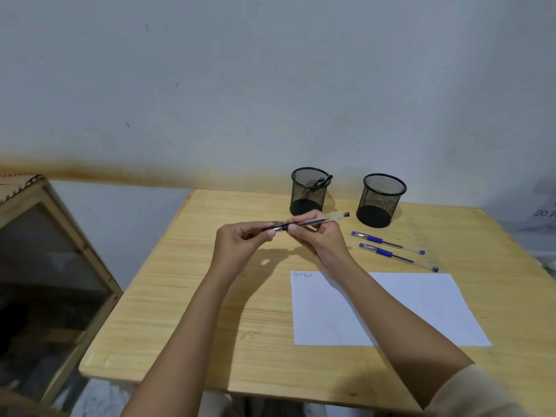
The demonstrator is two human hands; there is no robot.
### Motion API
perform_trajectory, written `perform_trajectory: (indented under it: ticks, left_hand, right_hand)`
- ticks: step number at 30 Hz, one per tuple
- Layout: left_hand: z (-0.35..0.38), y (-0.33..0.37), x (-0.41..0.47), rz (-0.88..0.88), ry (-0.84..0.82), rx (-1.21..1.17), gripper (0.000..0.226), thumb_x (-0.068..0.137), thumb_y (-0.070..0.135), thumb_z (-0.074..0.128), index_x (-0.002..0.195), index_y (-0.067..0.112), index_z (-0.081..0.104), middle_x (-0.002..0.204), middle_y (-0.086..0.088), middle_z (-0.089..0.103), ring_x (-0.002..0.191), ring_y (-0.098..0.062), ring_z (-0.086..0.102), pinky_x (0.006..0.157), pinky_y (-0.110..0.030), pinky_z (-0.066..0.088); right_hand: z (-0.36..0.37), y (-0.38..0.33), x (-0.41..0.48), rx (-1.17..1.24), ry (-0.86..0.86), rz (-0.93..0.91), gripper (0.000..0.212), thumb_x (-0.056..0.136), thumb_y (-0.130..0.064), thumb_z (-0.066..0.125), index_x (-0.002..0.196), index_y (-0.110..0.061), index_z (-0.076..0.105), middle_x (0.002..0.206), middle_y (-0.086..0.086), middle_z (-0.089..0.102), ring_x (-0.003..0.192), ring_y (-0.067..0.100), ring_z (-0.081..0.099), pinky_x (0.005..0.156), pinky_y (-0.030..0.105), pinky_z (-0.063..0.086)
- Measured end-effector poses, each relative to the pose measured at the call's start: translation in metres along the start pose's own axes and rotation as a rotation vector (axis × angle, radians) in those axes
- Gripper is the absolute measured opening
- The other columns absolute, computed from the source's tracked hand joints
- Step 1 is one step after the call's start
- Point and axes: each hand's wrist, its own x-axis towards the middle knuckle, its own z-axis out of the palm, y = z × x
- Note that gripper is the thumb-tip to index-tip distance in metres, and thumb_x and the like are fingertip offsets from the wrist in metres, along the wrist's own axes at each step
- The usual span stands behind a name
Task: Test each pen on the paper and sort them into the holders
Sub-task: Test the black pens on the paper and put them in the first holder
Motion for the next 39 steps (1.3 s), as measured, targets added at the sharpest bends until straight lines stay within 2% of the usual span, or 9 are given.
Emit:
perform_trajectory:
  ticks: [8, 11, 13, 16, 20, 25, 29, 36, 39]
  left_hand:
    - [-0.005, 0.010, -0.002, 0.007, -0.081, 0.021, 0.016, 0.076, 0.003, 0.072, 0.090, 0.010, 0.074, 0.066, 0.004, 0.073, 0.071, -0.008, 0.067, 0.078, -0.023, 0.053]
    - [-0.045, 0.004, -0.001, -0.043, 0.136, -0.066, 0.018, 0.078, 0.001, 0.069, 0.095, 0.003, 0.070, 0.063, 0.010, 0.072, 0.064, -0.004, 0.067, 0.071, -0.018, 0.054]
    - [-0.081, -0.003, -0.004, -0.033, 0.275, -0.058, 0.014, 0.079, 0.004, 0.068, 0.092, 0.009, 0.070, 0.066, 0.011, 0.073, 0.066, -0.004, 0.069, 0.070, -0.014, 0.053]
    - [-0.076, -0.010, -0.004, -0.045, 0.232, 0.114, 0.016, 0.078, 0.009, 0.071, 0.094, 0.012, 0.072, 0.067, 0.014, 0.072, 0.070, -0.001, 0.068, 0.070, -0.010, 0.052]
    - [-0.039, -0.030, -0.002, -0.088, 0.147, 0.252, 0.010, 0.078, 0.014, 0.073, 0.087, 0.018, 0.074, 0.077, 0.016, 0.071, 0.079, -0.004, 0.066, 0.070, -0.011, 0.050]
    - [-0.024, -0.048, -0.002, -0.037, 0.059, 0.415, 0.015, 0.081, 0.012, 0.070, 0.095, 0.010, 0.073, 0.091, 0.001, 0.069, 0.087, -0.009, 0.062, 0.074, -0.008, 0.042]
    - [-0.015, -0.051, 0.003, 0.033, 0.006, 0.531, 0.015, 0.081, 0.013, 0.070, 0.095, 0.009, 0.073, 0.092, 0.000, 0.063, 0.079, -0.006, 0.055, 0.066, -0.003, 0.038]
    - [-0.009, -0.042, -0.001, 0.052, 0.038, 0.675, 0.043, 0.088, 0.026, 0.063, 0.122, 0.000, 0.058, 0.124, -0.008, 0.054, 0.118, -0.021, 0.048, 0.094, -0.022, 0.034]
    - [0.005, -0.029, -0.020, 0.092, -0.043, 0.577, 0.039, 0.091, 0.028, 0.057, 0.124, 0.007, 0.057, 0.128, -0.003, 0.053, 0.116, -0.015, 0.050, 0.098, -0.026, 0.038]
  right_hand:
    - [-0.002, -0.013, 0.002, -0.201, -0.037, -0.111, 0.015, 0.073, 0.003, 0.072, 0.079, -0.011, 0.069, 0.081, 0.002, 0.073, 0.081, 0.018, 0.067, 0.076, 0.024, 0.054]
    - [-0.025, -0.034, 0.001, -0.138, 0.098, -0.202, 0.012, 0.074, 0.007, 0.068, 0.079, -0.004, 0.067, 0.073, -0.004, 0.073, 0.075, 0.007, 0.067, 0.070, 0.016, 0.050]
    - [-0.049, -0.054, 0.000, 0.022, 0.191, -0.194, 0.014, 0.060, -0.008, 0.077, 0.069, -0.017, 0.070, 0.071, -0.003, 0.074, 0.074, 0.006, 0.069, 0.070, 0.016, 0.054]
    - [-0.052, -0.052, 0.003, -0.034, 0.172, -0.148, 0.019, 0.047, -0.019, 0.083, 0.061, -0.024, 0.070, 0.071, -0.002, 0.074, 0.074, 0.009, 0.069, 0.073, 0.019, 0.055]
    - [-0.042, -0.024, -0.002, -0.163, 0.280, -0.093, 0.023, 0.056, -0.012, 0.087, 0.064, -0.023, 0.069, 0.077, 0.000, 0.073, 0.082, 0.022, 0.067, 0.083, 0.033, 0.053]
    - [-0.043, -0.010, -0.016, -0.084, 0.364, 0.018, 0.013, 0.071, -0.003, 0.076, 0.079, -0.012, 0.071, 0.078, 0.002, 0.074, 0.083, 0.016, 0.069, 0.081, 0.021, 0.054]
    - [-0.038, -0.004, -0.023, -0.181, 0.338, 0.089, 0.018, 0.073, -0.005, 0.075, 0.091, -0.007, 0.073, 0.096, 0.008, 0.074, 0.097, 0.019, 0.068, 0.087, 0.028, 0.052]
    - [-0.027, 0.001, -0.028, -0.215, 0.351, 0.171, 0.018, 0.070, -0.004, 0.078, 0.077, -0.009, 0.061, 0.073, 0.009, 0.066, 0.062, 0.014, 0.063, 0.065, 0.025, 0.054]
    - [-0.026, 0.006, -0.031, -0.253, 0.318, 0.173, 0.020, 0.074, -0.002, 0.074, 0.072, -0.010, 0.055, 0.068, 0.011, 0.062, 0.057, 0.016, 0.059, 0.061, 0.028, 0.051]
